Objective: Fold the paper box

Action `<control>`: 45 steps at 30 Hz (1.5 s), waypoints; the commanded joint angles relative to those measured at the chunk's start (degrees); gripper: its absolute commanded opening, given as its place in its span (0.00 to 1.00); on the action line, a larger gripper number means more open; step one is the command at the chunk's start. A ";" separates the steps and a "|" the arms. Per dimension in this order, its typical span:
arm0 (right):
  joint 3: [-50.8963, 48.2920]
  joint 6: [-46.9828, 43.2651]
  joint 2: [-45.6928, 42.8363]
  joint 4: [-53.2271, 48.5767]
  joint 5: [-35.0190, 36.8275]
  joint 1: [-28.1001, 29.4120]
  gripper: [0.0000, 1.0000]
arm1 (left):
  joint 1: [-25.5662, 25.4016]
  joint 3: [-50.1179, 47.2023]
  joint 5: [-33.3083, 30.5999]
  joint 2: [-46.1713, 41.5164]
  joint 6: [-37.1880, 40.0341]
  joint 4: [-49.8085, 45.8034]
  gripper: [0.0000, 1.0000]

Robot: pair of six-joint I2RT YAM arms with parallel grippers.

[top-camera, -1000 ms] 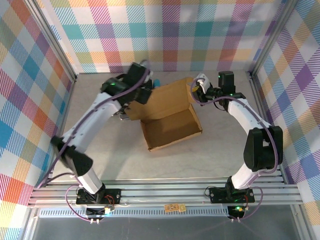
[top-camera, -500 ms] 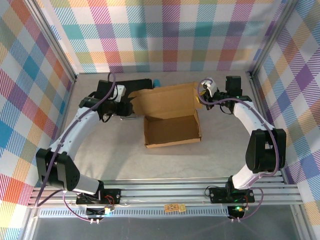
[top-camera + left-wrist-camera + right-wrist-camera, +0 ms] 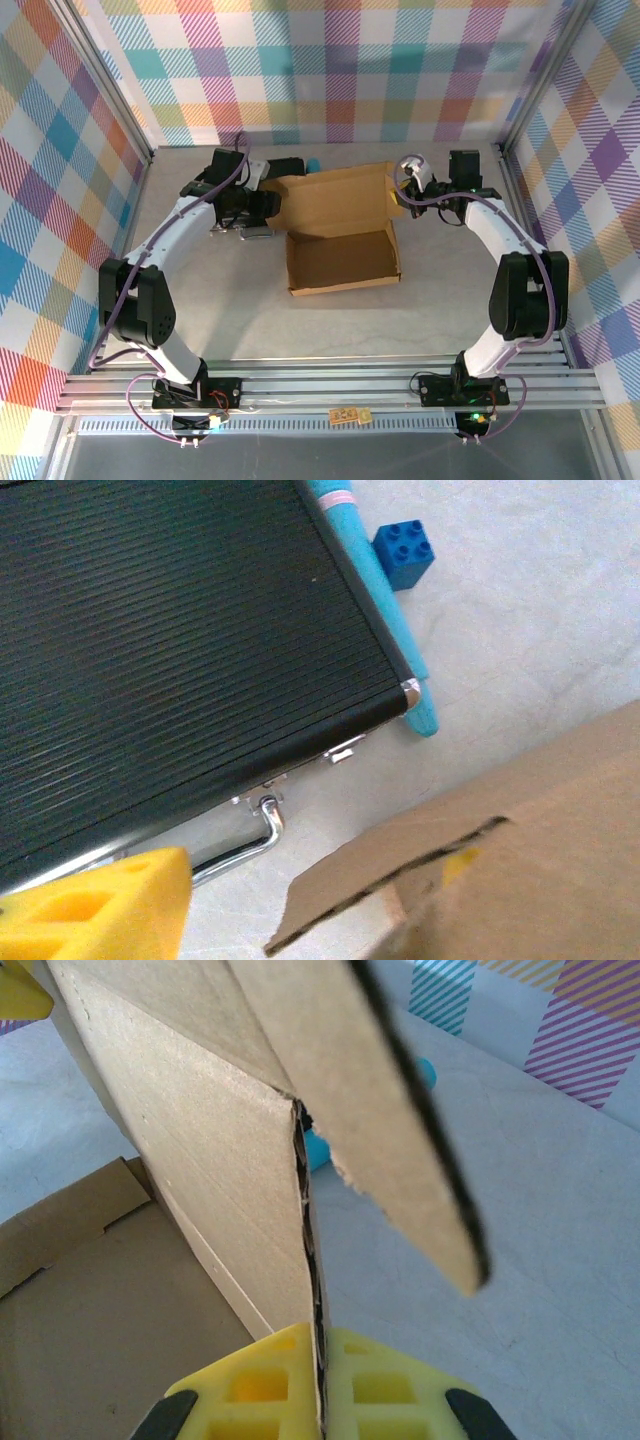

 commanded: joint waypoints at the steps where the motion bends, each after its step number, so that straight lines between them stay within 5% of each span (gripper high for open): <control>1: 2.16 0.61 0.97 -0.04 -2.63 -0.23 0.00 | -0.29 2.68 3.44 1.27 0.73 0.18 0.58; 10: 2.07 5.35 0.75 3.10 3.50 1.61 0.00 | -3.89 6.19 -4.77 2.12 -6.54 -4.67 0.25; 22: -4.99 14.54 -3.56 12.41 14.72 5.77 0.00 | -10.09 12.93 -12.39 8.19 -13.47 -11.41 0.21; 28: -9.12 21.14 -5.76 16.80 20.13 6.72 0.00 | -11.32 13.38 -15.56 8.78 -15.43 -11.45 0.00; 38: -21.66 35.72 -11.88 34.16 36.81 12.42 0.00 | -16.31 3.20 -25.10 1.56 -28.67 -2.21 0.00; 45: -29.30 41.84 -16.34 40.80 45.27 12.78 0.00 | -19.27 -7.42 -25.51 -5.26 -37.86 11.74 0.00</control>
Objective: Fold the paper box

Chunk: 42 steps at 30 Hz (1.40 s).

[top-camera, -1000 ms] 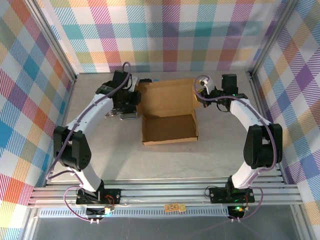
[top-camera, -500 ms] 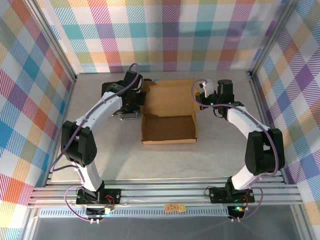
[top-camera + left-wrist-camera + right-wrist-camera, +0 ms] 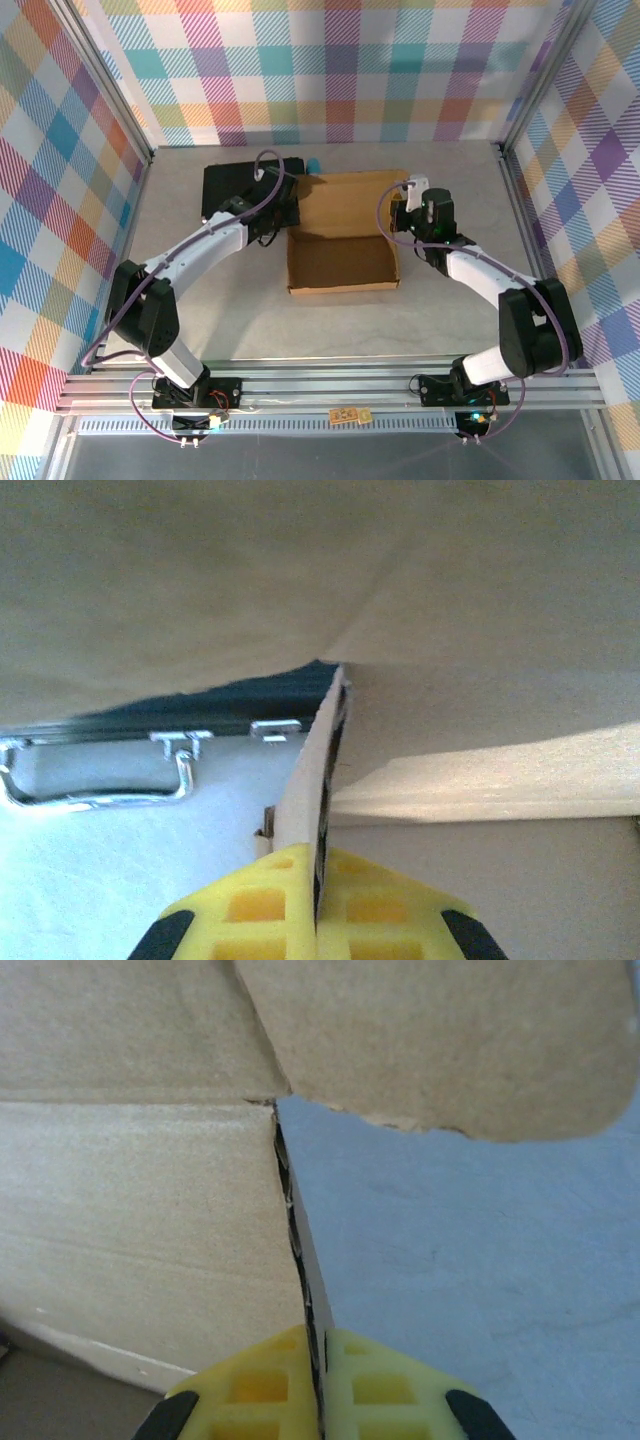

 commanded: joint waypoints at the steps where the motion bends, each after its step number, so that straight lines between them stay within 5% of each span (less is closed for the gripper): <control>1: -3.19 6.01 -3.86 8.32 4.90 0.11 0.00 | -2.38 -3.73 -1.58 -3.61 -6.78 8.54 0.00; 8: -12.07 9.84 -7.50 14.98 5.35 0.38 0.00 | -7.48 -13.31 -7.34 -9.10 -7.15 20.93 0.00; 26: -21.93 6.66 -4.83 33.20 3.78 0.31 0.00 | -9.53 -39.33 -10.18 -16.15 -1.27 55.46 0.00; 42: -26.95 7.42 -8.63 23.52 5.57 0.99 0.04 | -15.65 -50.38 -16.30 -12.32 -0.45 66.53 0.00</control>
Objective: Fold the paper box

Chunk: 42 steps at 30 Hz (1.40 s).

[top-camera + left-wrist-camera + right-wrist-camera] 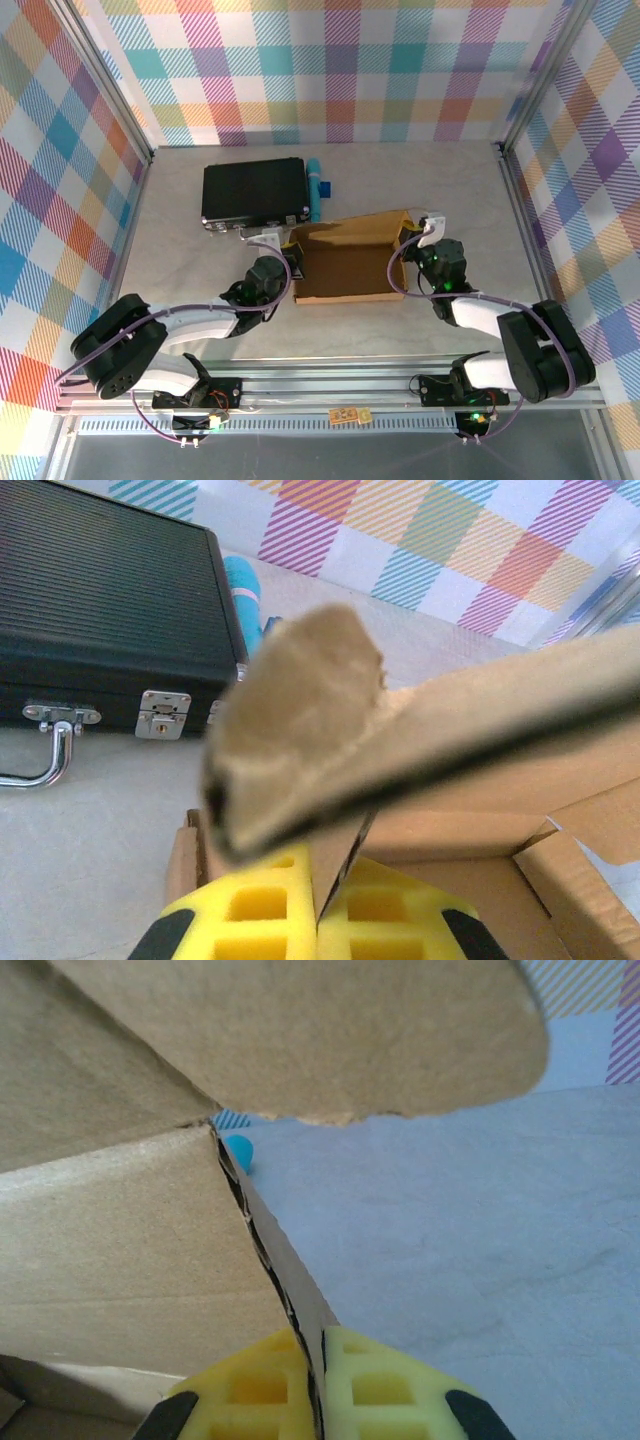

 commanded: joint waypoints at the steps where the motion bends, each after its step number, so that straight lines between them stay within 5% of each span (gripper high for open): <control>1: -0.94 1.88 -2.51 -10.89 2.86 -0.03 0.04 | -1.67 -1.62 -3.64 1.63 -0.41 -0.93 0.00; 6: -0.01 6.17 -8.38 -22.54 3.61 0.06 0.05 | -2.59 -0.29 -4.51 1.74 -2.55 -5.12 0.00; 19: 9.31 16.87 -32.20 -58.32 0.38 0.31 0.52 | -4.72 4.75 -5.62 1.39 -2.00 -16.02 0.00; 26: 22.52 21.25 -36.64 -79.10 1.34 0.37 0.51 | -4.89 6.46 -5.22 2.05 -1.20 -18.41 0.00; 36: 49.58 19.38 -21.70 -87.17 13.43 -0.89 0.54 | -4.89 7.79 -4.08 0.25 -0.48 -21.96 0.00; 42: 62.96 30.57 -4.59 -102.59 8.64 -10.10 0.50 | -4.89 8.06 -3.37 -0.13 -0.71 -23.36 0.00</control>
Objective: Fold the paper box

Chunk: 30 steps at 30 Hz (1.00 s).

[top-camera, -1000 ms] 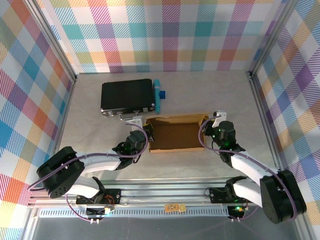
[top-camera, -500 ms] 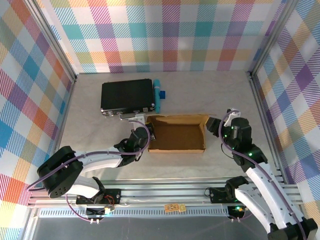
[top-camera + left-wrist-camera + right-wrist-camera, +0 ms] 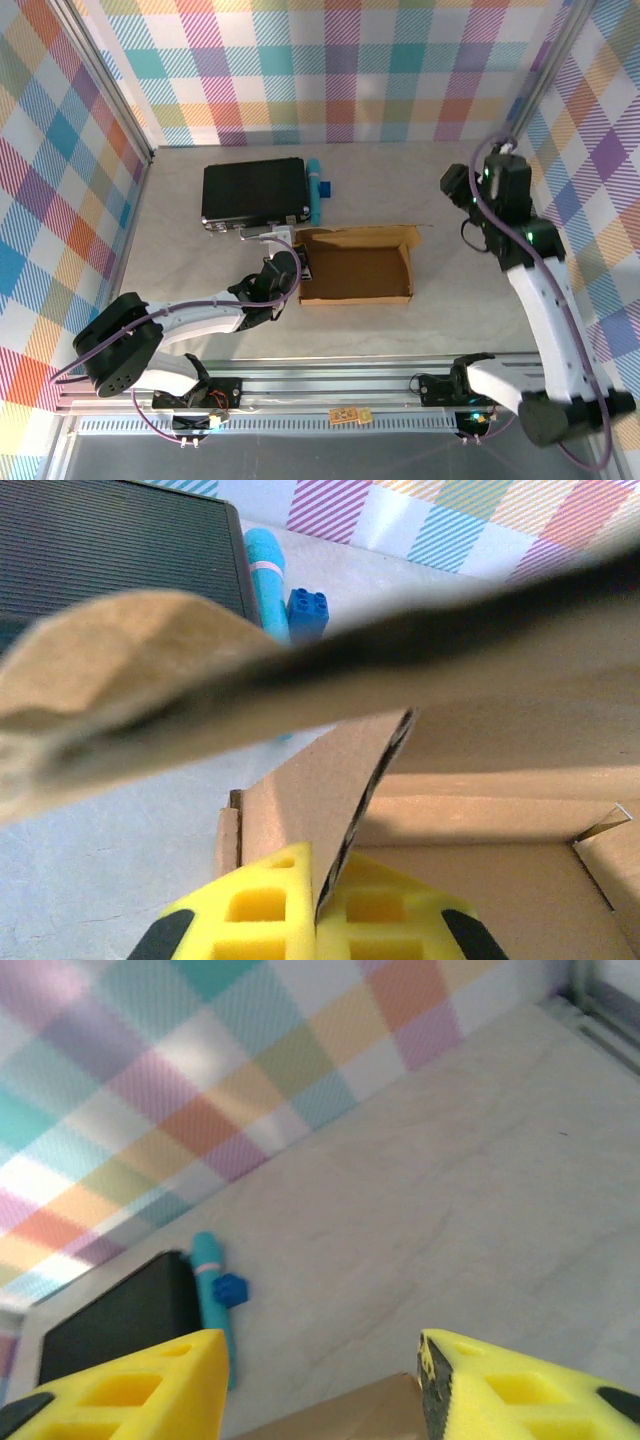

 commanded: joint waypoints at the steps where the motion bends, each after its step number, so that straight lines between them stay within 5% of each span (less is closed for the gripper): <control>1: 2.27 7.85 7.64 -11.89 -3.87 -4.79 0.47 | -1.05 0.08 2.67 -0.38 0.32 -6.62 0.00; 8: -1.72 8.57 20.53 -10.80 -24.82 -12.98 0.13 | -1.05 0.61 3.84 -0.38 -0.61 -7.70 0.00; 15: -7.31 9.74 28.45 -3.15 -39.30 -12.69 0.00 | -1.05 1.11 3.84 -0.71 -0.35 -8.56 0.00; 30: -15.51 19.89 25.31 0.90 -42.76 -7.52 0.00 | -1.05 3.16 5.55 1.44 -0.86 -8.36 0.00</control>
